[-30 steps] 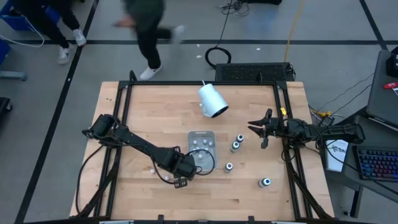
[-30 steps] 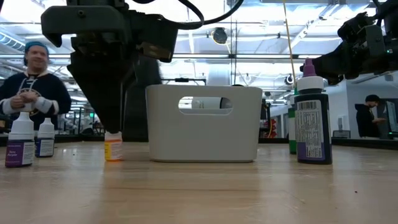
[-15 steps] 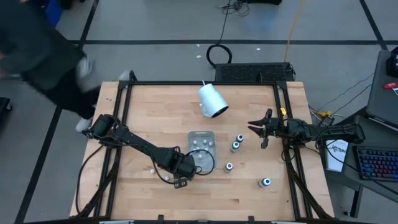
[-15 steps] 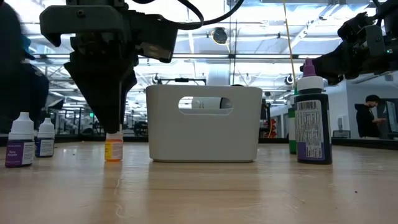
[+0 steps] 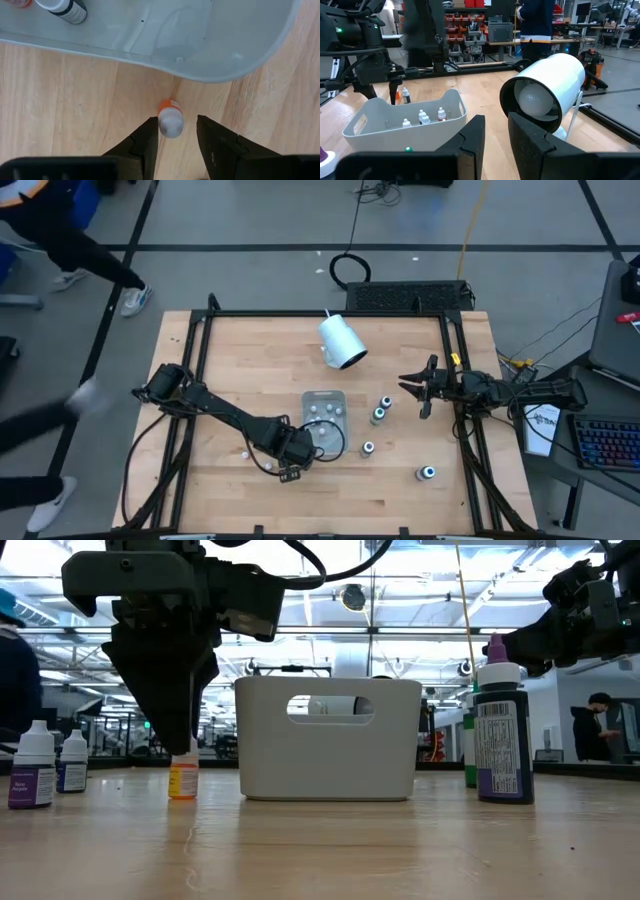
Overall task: Pick & Place food coloring
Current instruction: Put the right small orange food coloring bottle into the gray bin
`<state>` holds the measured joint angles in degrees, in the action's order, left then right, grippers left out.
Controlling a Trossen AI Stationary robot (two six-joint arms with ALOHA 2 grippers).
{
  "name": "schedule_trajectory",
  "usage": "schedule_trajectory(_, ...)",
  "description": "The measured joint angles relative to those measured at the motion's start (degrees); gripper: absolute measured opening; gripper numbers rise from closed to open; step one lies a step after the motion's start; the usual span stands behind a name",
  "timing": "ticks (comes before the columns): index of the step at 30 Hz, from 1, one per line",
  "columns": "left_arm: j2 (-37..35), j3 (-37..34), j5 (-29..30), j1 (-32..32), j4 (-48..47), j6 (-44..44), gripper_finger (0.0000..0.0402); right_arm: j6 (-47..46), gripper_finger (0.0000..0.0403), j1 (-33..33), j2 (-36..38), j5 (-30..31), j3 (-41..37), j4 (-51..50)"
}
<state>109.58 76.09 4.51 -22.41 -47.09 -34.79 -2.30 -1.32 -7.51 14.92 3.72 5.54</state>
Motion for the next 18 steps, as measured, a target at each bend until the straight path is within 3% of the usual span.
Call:
schedule_trajectory(6, 0.0, 0.0, 0.0, 0.0, 0.0, 0.0, 0.0129, 0.0, 0.0077, 0.0, 0.0, 0.0, 0.0, 0.0)
schedule_trajectory(15, -0.2, -1.0, 0.5, 0.3, 1.2, -0.2, 0.0054, 0.0, 0.0077, 0.0, 0.0, 0.0, 0.0, 0.0)
schedule_trajectory(18, -0.3, -1.7, 0.6, 0.5, 1.2, -0.5, 0.0052, 0.0, 0.0077, 0.0, 0.0, 0.0, 0.0, 0.0)
